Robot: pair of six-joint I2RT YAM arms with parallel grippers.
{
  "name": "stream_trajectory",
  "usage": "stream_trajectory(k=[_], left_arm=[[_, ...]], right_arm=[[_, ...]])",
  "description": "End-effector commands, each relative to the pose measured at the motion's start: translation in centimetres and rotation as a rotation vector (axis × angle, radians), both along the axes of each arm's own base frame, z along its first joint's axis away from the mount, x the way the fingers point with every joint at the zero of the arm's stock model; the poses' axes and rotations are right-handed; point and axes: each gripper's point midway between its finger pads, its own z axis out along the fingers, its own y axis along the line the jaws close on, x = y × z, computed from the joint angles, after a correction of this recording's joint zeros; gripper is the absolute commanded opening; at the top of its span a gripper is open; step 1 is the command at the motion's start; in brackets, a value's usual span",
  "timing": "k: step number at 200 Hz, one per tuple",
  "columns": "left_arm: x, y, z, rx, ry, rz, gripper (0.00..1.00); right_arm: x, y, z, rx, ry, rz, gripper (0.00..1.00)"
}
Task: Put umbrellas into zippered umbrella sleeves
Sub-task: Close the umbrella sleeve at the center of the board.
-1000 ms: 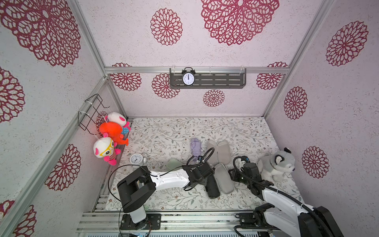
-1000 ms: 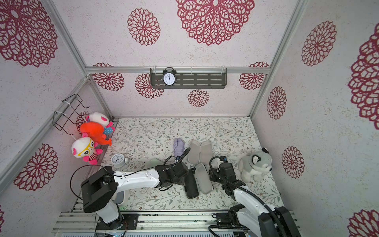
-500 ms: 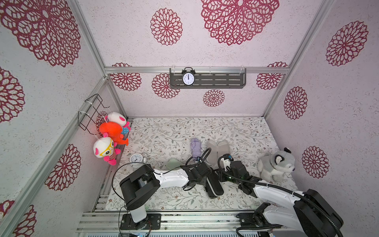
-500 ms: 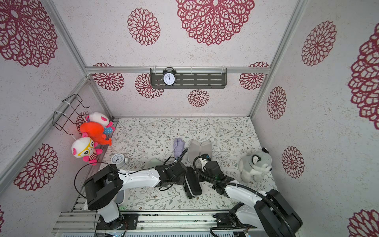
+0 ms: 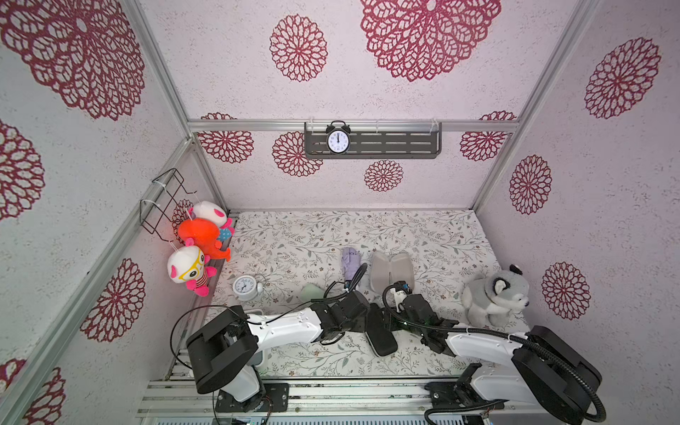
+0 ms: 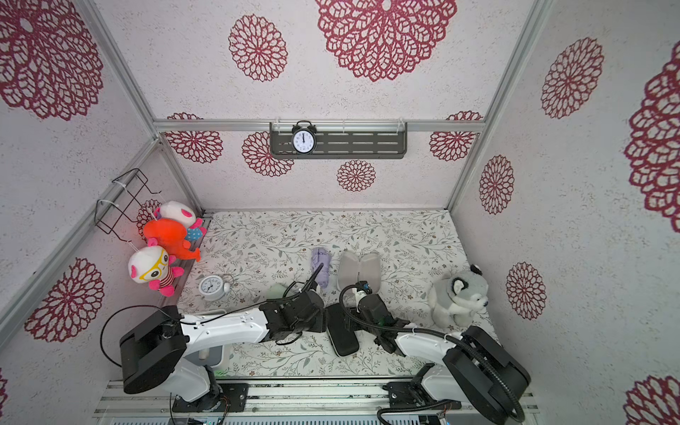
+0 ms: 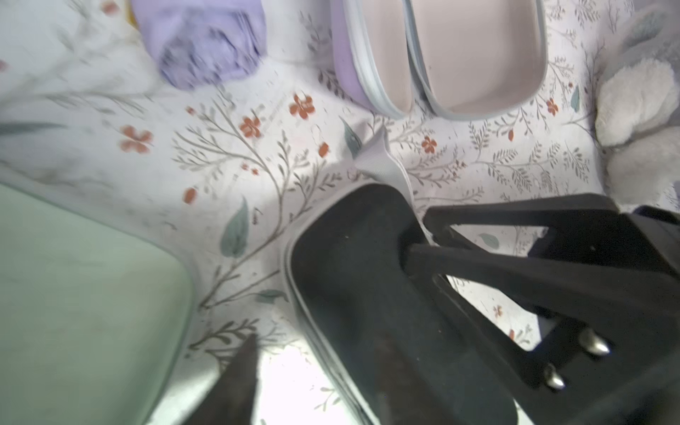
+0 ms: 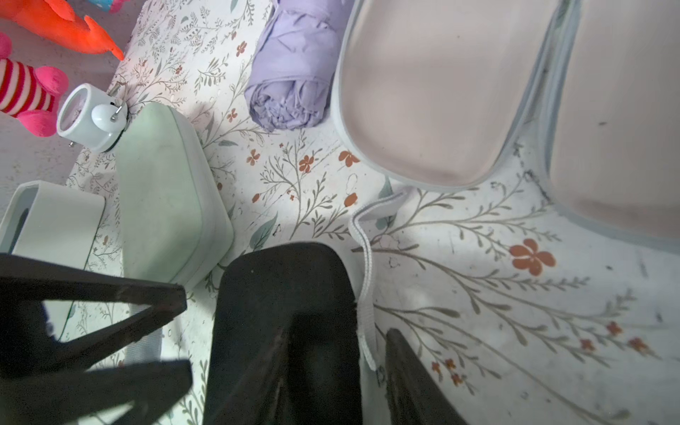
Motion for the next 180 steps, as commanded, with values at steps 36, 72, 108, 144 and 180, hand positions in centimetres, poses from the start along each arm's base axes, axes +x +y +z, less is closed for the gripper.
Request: stream_trajectory(k=[36,72,108,144,180], left_arm=[[-0.8,-2.0,-2.5,-0.144,0.114,0.029,0.78],[-1.0,-3.2,-4.4,-0.154,0.167,0.002,0.54],[-1.2,-0.5,-5.2,-0.094,0.153,0.038,0.43],[-2.1,-0.5,-8.2,-0.133,0.252,0.023,0.33],[-2.5,1.5,-9.1,-0.061,0.241,0.044,0.27]], right_arm=[[-1.6,-0.5,-1.0,0.071,0.041,-0.018,0.46],[-1.2,-1.4,1.1,0.088,-0.005,-0.022,0.59],[-1.2,-4.8,-0.2,0.095,0.090,-0.104,0.72],[-2.9,-3.9,-1.5,0.187,0.180,-0.029,0.72],[-3.1,-2.7,-2.1,0.218,0.222,0.015,0.70]])
